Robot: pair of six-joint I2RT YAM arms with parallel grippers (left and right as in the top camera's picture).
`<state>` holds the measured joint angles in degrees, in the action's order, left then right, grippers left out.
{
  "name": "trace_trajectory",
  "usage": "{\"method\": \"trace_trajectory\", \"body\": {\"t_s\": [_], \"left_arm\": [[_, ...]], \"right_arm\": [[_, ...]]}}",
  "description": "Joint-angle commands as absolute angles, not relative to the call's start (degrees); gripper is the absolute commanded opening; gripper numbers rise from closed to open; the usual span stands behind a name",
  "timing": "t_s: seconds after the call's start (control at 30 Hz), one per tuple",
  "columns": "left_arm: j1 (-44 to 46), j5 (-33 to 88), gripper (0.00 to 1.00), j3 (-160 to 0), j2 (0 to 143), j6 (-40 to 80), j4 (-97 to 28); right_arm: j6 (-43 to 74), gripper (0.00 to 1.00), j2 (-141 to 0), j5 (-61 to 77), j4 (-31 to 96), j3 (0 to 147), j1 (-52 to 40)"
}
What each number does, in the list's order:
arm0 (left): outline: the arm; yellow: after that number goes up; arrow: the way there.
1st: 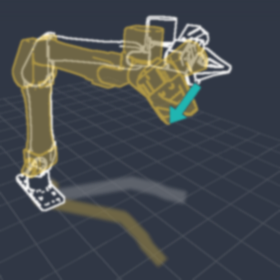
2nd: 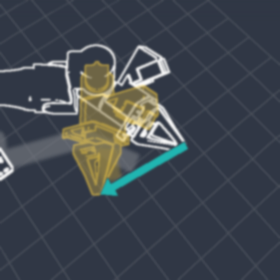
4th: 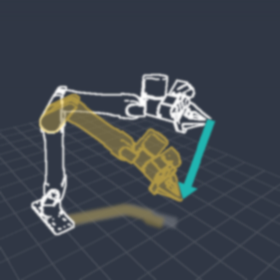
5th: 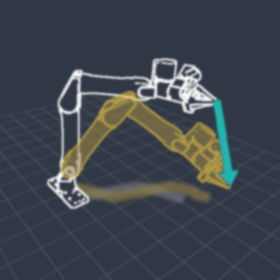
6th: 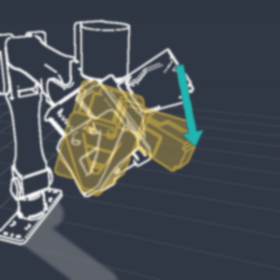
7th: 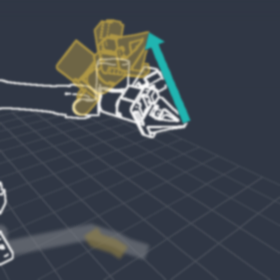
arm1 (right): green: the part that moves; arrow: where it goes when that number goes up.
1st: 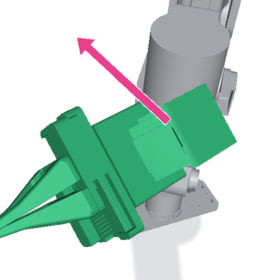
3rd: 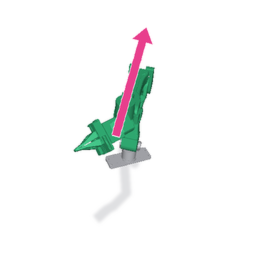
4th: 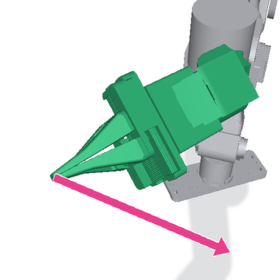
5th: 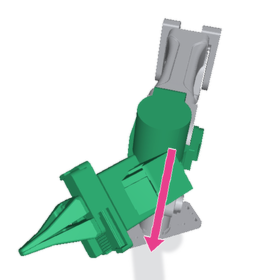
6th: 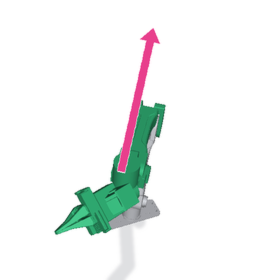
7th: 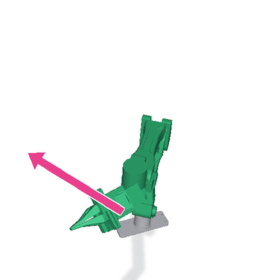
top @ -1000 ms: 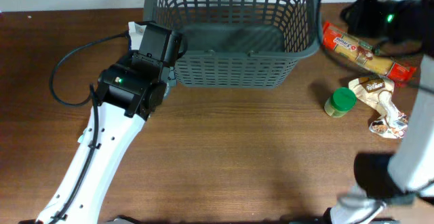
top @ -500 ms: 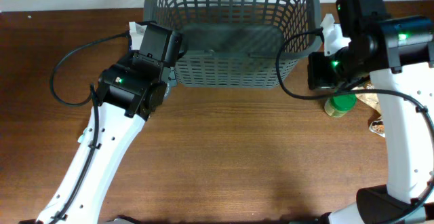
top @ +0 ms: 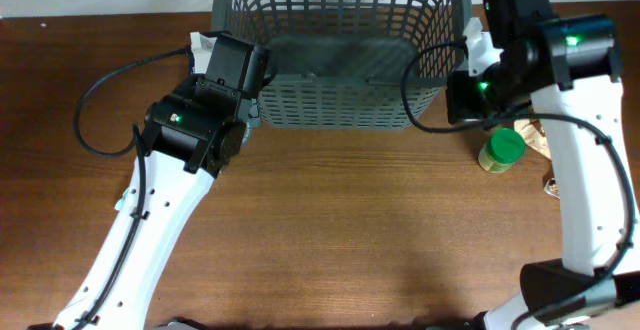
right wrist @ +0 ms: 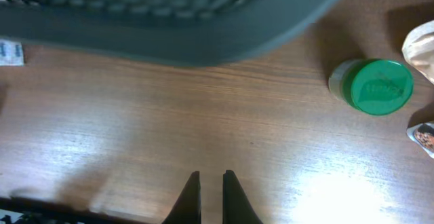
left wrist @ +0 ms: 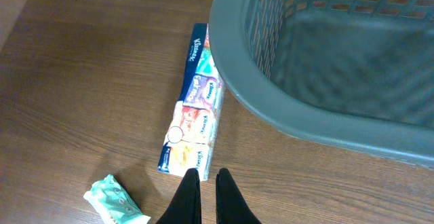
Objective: Pack container
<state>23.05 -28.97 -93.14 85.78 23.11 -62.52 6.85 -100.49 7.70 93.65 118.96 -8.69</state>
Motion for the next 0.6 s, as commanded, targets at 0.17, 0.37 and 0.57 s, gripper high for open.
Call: {"method": "trace_trajectory", "body": {"t_s": [0.17, 0.37, 0.57], "left_arm": [[22.8, -29.4, 0.02, -93.9, 86.0, 22.2, -62.4], [22.8, -29.4, 0.02, -93.9, 86.0, 22.2, -62.4], [22.8, -29.4, 0.02, -93.9, 86.0, 22.2, -62.5]], "right_arm": [[3.4, 0.05, -101.8, 7.2, 92.0, 118.7, -9.1], [3.4, 0.05, -102.4, 7.2, 91.2, 118.7, -9.0], [3.2, 0.05, -103.0, 7.2, 89.9, 118.7, -9.1]]}}
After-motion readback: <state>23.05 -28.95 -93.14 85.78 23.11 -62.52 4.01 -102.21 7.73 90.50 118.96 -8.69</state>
